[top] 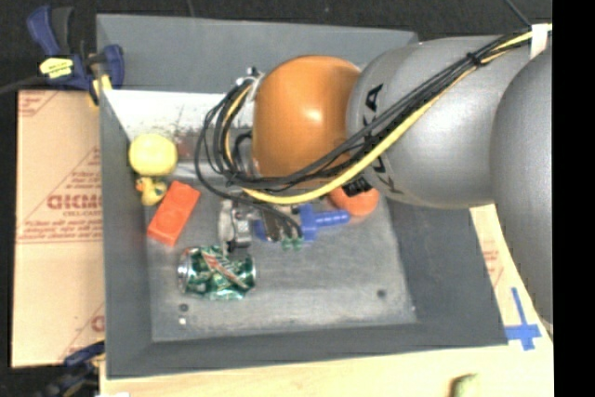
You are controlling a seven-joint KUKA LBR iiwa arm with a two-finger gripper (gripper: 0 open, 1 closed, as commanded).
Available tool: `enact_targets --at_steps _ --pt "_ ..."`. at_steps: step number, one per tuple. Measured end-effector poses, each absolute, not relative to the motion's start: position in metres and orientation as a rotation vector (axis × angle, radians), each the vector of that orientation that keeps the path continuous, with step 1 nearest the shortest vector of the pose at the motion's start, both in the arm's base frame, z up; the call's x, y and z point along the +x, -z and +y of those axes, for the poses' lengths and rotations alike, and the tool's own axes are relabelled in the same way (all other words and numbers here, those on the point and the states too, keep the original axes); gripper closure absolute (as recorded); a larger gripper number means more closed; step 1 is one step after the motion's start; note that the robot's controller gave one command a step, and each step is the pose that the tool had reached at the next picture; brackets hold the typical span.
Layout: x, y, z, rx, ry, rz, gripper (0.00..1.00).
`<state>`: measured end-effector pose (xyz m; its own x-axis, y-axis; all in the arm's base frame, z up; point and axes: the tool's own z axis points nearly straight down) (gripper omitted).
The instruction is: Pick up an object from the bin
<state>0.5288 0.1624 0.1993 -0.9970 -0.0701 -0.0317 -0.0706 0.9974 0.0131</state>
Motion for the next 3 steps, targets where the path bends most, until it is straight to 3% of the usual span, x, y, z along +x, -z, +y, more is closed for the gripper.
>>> enact_targets --at_steps 1,2,3 --pt "0.529 -0.199 0.162 -0.109 -0.022 3.108 1.0" --pt "0.517 -0.121 0.169 -0.176 -0.022 3.099 1.0" --pt "0.518 -0.096 0.175 -0.199 -0.023 3.085 1.0"
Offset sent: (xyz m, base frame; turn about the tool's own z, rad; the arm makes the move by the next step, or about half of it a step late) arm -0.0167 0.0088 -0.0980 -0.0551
